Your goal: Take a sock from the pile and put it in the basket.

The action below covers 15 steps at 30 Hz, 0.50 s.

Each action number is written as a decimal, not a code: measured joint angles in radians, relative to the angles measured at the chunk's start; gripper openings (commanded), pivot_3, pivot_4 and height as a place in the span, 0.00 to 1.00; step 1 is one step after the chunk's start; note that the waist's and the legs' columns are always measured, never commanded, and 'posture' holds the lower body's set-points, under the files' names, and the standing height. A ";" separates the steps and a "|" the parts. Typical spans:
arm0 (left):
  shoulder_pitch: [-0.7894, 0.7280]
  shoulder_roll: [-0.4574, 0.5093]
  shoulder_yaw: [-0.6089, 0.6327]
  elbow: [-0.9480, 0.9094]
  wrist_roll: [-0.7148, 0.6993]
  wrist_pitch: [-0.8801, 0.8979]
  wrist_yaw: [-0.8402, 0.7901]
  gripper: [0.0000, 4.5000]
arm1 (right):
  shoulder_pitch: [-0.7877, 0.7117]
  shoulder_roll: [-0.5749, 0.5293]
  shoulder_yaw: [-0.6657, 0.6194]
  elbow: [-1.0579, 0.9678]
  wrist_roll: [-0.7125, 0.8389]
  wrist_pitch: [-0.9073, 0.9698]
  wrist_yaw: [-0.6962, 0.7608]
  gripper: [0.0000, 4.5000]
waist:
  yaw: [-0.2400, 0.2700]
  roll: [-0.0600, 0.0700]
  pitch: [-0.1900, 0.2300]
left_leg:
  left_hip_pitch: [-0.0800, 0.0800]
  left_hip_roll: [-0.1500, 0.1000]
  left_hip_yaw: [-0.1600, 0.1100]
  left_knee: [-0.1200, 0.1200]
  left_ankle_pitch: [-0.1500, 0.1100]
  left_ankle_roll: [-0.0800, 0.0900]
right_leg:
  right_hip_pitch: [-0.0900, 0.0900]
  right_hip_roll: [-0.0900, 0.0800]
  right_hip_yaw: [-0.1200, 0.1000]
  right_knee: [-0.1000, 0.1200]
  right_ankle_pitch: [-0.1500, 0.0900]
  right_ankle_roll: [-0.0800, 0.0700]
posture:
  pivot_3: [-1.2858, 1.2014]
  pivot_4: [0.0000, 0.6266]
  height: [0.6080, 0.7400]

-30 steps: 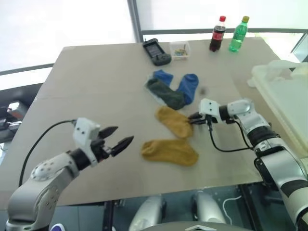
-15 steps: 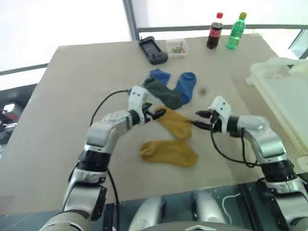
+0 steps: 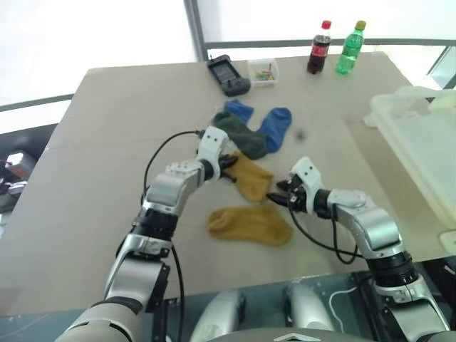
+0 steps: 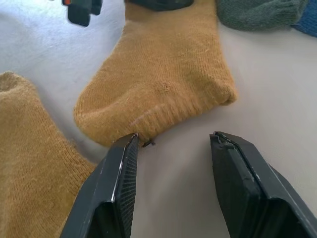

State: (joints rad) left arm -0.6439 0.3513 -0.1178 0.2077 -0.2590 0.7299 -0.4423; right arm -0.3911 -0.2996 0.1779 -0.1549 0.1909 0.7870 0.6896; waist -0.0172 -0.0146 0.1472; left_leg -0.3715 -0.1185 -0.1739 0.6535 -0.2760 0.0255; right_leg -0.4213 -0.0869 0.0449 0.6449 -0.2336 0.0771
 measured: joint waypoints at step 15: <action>0.115 -0.062 0.066 -0.218 0.000 0.144 0.106 0.00 | -0.069 0.140 -0.097 0.087 0.175 0.189 -0.074 0.23 | 0.001 0.000 0.000 | 0.000 0.000 0.000 0.000 0.000 0.000 | 0.000 0.001 0.000 0.000 0.000 0.000 | 0.52 0.24 1.00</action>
State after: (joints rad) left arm -0.5288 0.2893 -0.0517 -0.0098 -0.2588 0.8739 -0.3363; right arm -0.4605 -0.1595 0.0814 -0.0679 0.3662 0.9761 0.6153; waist -0.0157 -0.0146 0.1471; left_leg -0.3712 -0.1186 -0.1737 0.6535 -0.2759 0.0254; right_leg -0.4211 -0.0858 0.0450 0.6452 -0.2337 0.0771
